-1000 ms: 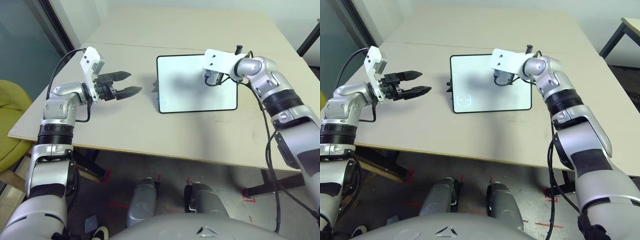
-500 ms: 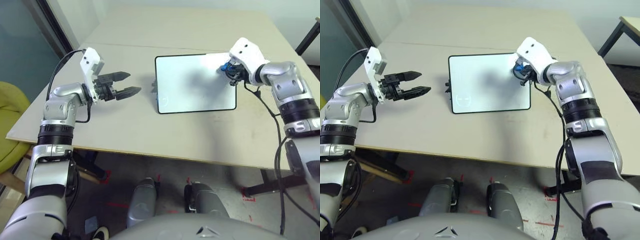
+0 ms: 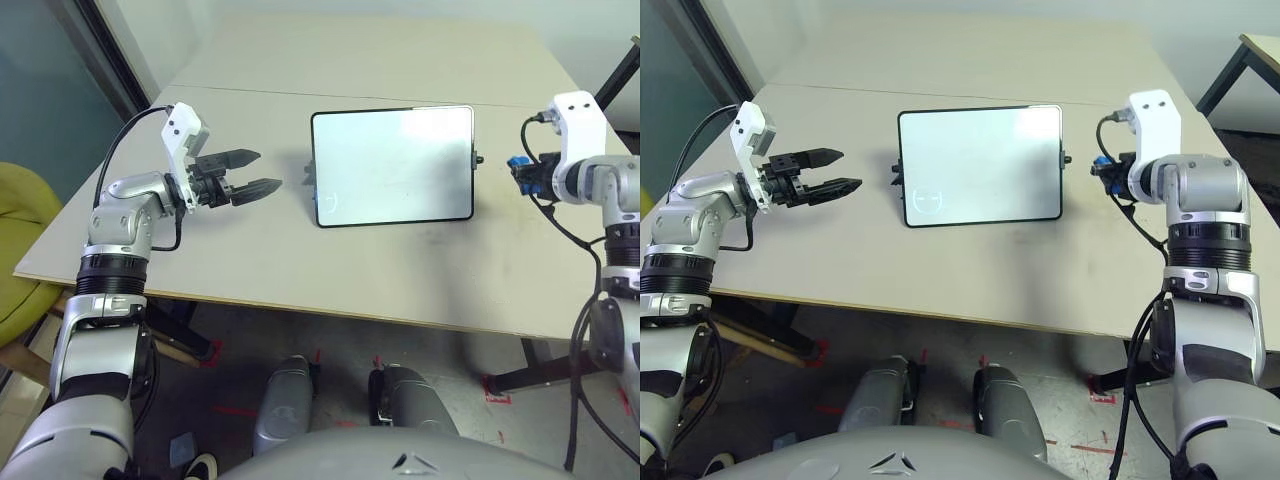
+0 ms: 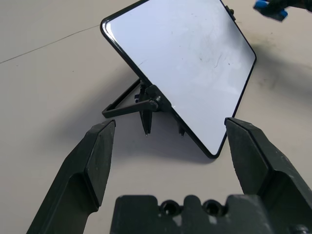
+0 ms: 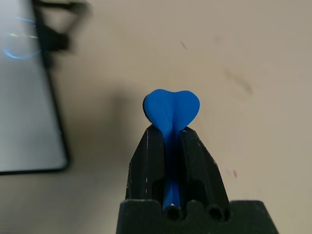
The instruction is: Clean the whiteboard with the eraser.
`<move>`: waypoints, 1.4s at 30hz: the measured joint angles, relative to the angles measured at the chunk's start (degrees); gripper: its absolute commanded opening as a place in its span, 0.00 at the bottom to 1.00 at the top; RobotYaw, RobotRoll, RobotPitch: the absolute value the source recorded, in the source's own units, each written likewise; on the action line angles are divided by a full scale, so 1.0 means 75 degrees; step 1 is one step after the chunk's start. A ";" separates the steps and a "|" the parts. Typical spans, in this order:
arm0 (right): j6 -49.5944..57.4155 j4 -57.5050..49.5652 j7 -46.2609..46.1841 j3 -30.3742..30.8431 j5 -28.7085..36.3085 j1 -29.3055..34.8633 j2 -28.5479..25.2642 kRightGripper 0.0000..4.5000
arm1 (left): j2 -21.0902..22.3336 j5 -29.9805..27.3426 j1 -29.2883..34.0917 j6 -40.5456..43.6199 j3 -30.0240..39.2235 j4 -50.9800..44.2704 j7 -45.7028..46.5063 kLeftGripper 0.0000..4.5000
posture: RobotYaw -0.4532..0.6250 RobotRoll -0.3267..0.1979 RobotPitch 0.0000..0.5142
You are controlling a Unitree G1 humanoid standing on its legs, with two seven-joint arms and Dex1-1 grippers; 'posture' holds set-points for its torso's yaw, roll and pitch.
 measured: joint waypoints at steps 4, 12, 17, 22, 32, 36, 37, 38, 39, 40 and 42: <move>-0.0003 0.0618 -0.0316 -0.0249 0.0165 0.0071 0.0040 0.03 | -0.0001 0.0000 0.0001 -0.0013 0.0000 0.0000 0.0003 1.00 | 0.66 0.62 0.12; 0.0180 0.0785 -0.0854 -0.0498 0.0551 0.0056 0.0383 0.03 | -0.0002 -0.0002 0.0078 -0.0013 0.0001 -0.0109 0.0049 1.00 | 0.67 0.62 0.13; 0.0474 0.0793 -0.1141 -0.0512 0.0663 0.0006 0.0403 0.43 | 0.0018 -0.0007 0.0229 -0.0011 0.0012 -0.0236 0.0067 1.00 | 0.67 0.62 0.13; 0.0638 0.0796 -0.1273 -0.0536 0.0782 -0.0061 0.0397 0.84 | 0.0031 -0.0007 0.0287 0.0008 0.0029 -0.0237 0.0162 1.00 | 0.67 0.62 0.13; -0.1627 0.0714 -0.0379 -0.0508 0.1061 -0.0118 -0.0220 0.99 | 0.0072 0.0314 -0.0146 -0.0642 0.0480 0.0762 0.1408 1.00 | 0.66 0.62 0.14; -0.4163 0.1240 -0.0495 -0.0646 0.1044 0.0214 -0.0211 0.99 | 0.0024 0.0918 -0.0734 -0.1645 0.0825 0.2093 0.3343 1.00 | 0.66 0.62 0.14; -0.4735 0.1411 -0.0599 -0.0705 0.1039 0.0293 -0.0182 0.99 | 0.0013 0.1064 -0.0834 -0.1917 0.0906 0.2421 0.3829 1.00 | 0.66 0.62 0.14; -0.5295 0.1592 -0.0739 -0.0770 0.1033 0.0372 -0.0131 0.99 | 0.0006 0.1175 -0.0891 -0.2177 0.1002 0.2752 0.4307 1.00 | 0.66 0.62 0.14; -0.5720 0.1749 -0.0868 -0.0813 0.1020 0.0418 -0.0078 0.99 | -0.0020 0.1207 -0.0914 -0.2350 0.1081 0.2960 0.4623 1.00 | 0.66 0.62 0.14; -0.6231 0.1928 -0.1059 -0.0840 0.0969 0.0479 -0.0001 0.99 | -0.0072 0.1225 -0.0934 -0.2544 0.1207 0.3189 0.4970 1.00 | 0.66 0.62 0.14; -0.7036 0.2264 -0.1456 -0.0844 0.0887 0.0622 0.0094 0.99 | -0.0135 0.1262 -0.0954 -0.2853 0.1294 0.3519 0.5446 1.00 | 0.65 0.62 0.14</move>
